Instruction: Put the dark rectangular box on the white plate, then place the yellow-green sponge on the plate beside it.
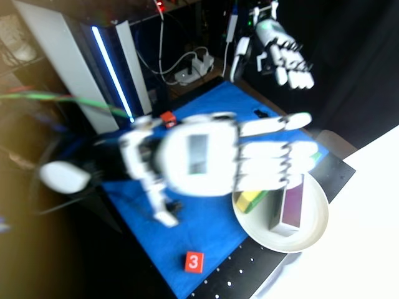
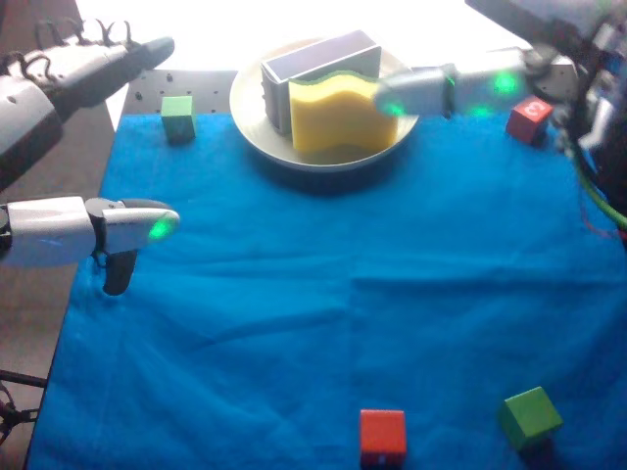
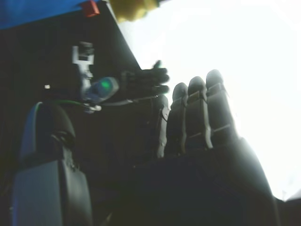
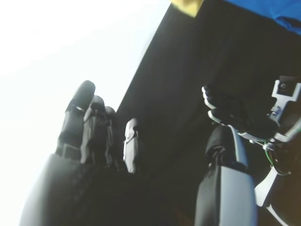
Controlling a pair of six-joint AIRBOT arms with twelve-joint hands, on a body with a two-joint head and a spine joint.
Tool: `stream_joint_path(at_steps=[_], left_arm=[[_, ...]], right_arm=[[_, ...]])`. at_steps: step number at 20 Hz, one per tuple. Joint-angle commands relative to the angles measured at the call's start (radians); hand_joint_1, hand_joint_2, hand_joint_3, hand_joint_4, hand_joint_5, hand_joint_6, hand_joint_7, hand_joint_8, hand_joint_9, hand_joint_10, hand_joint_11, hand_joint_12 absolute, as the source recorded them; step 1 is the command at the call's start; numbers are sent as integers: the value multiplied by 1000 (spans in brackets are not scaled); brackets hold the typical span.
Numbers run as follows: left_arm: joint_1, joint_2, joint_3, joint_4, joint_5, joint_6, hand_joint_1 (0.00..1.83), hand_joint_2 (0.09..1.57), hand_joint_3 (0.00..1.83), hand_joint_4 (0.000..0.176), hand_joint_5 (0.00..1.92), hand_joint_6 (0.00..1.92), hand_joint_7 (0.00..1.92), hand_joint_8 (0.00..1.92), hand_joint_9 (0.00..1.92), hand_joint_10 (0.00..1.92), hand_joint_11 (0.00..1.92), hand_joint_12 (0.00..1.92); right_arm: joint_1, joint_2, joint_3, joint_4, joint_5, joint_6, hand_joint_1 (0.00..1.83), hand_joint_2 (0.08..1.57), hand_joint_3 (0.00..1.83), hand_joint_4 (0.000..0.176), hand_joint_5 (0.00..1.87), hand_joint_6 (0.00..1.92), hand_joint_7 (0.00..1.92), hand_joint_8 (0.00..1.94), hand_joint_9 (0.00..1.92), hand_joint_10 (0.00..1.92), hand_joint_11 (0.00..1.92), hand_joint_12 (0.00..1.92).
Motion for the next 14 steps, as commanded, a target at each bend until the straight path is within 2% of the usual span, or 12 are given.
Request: stream_joint_path(at_steps=[1, 2, 4, 5, 6, 8, 10, 11, 12, 13, 14], left_arm=[[1, 3, -11, 3, -145, -3, 745, 958, 0, 100, 95, 3, 56, 0, 0, 0, 0, 0], [9, 4, -16, 3, -156, -3, 760, 969, 0, 107, 94, 2, 53, 0, 0, 0, 0, 0], [26, 11, -28, -1, -181, -3, 758, 967, 0, 109, 80, 0, 46, 0, 0, 0, 0, 0], [37, 18, -35, -3, -198, -4, 683, 950, 0, 93, 96, 6, 62, 6, 0, 0, 21, 9], [49, 29, -46, -4, -218, -4, 683, 950, 0, 93, 96, 6, 62, 6, 0, 0, 21, 9], [98, 53, -69, -22, -281, -12, 571, 973, 5, 51, 49, 0, 42, 0, 0, 0, 39, 19], [147, 66, -82, -46, -342, -29, 560, 964, 0, 51, 45, 1, 45, 3, 10, 4, 53, 26], [186, 71, -90, -67, -388, -42, 615, 938, 0, 121, 66, 8, 78, 13, 23, 7, 26, 16], [217, 75, -98, -85, -423, -47, 621, 939, 0, 137, 71, 9, 92, 17, 22, 5, 20, 13], [244, 81, -110, -104, -457, -47, 603, 941, 0, 160, 75, 9, 115, 22, 34, 9, 26, 17], [269, 85, -121, -121, -489, -48, 575, 948, 0, 170, 69, 5, 121, 19, 47, 12, 29, 19]], right_arm=[[-12, 19, -28, 55, 188, 7, 651, 896, 0, 176, 166, 11, 57, 1, 1, 0, 0, 21], [-48, 46, -54, 79, 235, 7, 640, 905, 0, 176, 175, 11, 57, 4, 0, 0, 0, 0], [-140, 100, -109, 141, 332, 6, 696, 924, 7, 176, 182, 12, 64, 6, 0, 0, 0, 0], [-189, 127, -135, 171, 379, 6, 684, 927, 7, 168, 162, 1, 69, 5, 0, 0, 0, 0], [-230, 159, -168, 200, 428, 0, 684, 927, 7, 168, 162, 1, 69, 5, 0, 0, 0, 0], [-339, 245, -262, 273, 543, -73, 668, 931, 3, 175, 168, 4, 46, 10, 0, 0, 0, 0], [-430, 308, -330, 319, 636, -112, 715, 937, 4, 176, 163, 1, 49, 9, 0, 0, 0, 0], [-507, 349, -377, 360, 702, -125, 867, 945, 4, 149, 172, 4, 33, 4, 0, 0, 0, 0], [-578, 380, -406, 402, 769, -126, 882, 944, 3, 161, 165, 1, 24, 0, 0, 0, 0, 0], [-659, 407, -439, 457, 848, -126, 793, 920, 0, 160, 137, 0, 28, 2, 0, 0, 0, 0], [-744, 430, -474, 527, 941, -126, 764, 902, 0, 171, 110, 0, 27, 1, 0, 0, 0, 0]])
